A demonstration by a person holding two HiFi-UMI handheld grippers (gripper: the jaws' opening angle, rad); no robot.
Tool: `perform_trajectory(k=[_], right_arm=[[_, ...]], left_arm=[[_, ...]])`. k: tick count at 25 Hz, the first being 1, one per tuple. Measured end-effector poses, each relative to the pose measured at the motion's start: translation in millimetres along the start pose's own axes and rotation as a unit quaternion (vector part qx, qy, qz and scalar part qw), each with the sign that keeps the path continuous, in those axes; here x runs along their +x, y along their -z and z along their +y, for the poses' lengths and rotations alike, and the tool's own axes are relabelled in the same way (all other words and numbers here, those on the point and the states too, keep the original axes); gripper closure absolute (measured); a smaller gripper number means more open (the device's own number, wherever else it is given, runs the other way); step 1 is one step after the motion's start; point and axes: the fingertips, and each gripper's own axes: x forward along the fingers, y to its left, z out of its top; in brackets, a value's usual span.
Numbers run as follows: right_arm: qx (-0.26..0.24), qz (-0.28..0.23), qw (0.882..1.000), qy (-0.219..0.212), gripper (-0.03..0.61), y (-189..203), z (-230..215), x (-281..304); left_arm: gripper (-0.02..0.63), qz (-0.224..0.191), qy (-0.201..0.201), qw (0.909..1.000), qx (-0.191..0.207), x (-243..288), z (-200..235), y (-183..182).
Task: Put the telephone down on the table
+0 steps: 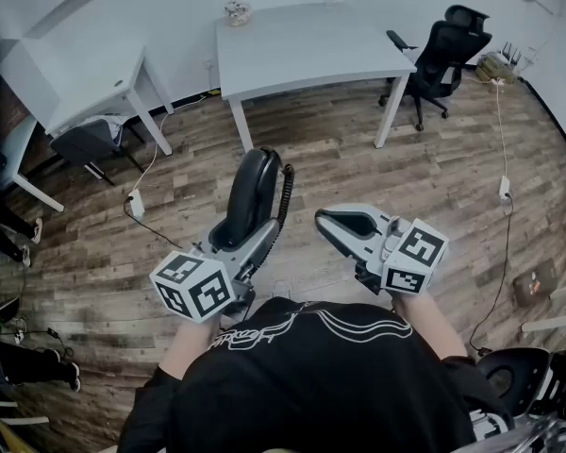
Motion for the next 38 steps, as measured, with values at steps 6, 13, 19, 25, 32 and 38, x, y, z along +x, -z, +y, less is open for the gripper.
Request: perform_trajectory(k=[6,13,19,25,32,38], right_arm=[[0.024,0.001,1.000,0.000,0.538,4,-23,28],[0.045,0.016,0.999,0.011,0.538,15,-55,63],[0.064,0.031,0.997,0.010,0.538,24,-95,103],[0.072,0.044,0.996,0.012,0.538,25,-141,156],[0.071,0.052,0.996,0.019,0.538,19,-184,206],[0.068,0.059,0.996,0.027,0.538,15,-209,218]], left_arm=[[0.333,0.008,-0.005,0.9999,-0.004,10,33,-7],[0.333,0.024,-0.010,0.9994,-0.023,27,79,-11],[0.333,0.036,-0.015,0.9986,-0.035,54,129,-18],[0.333,0.041,-0.017,0.9985,-0.033,80,190,-39],[0.333,0.044,-0.012,0.9984,-0.035,106,248,-63],[0.333,0.036,-0.004,0.9987,-0.036,124,268,-80]])
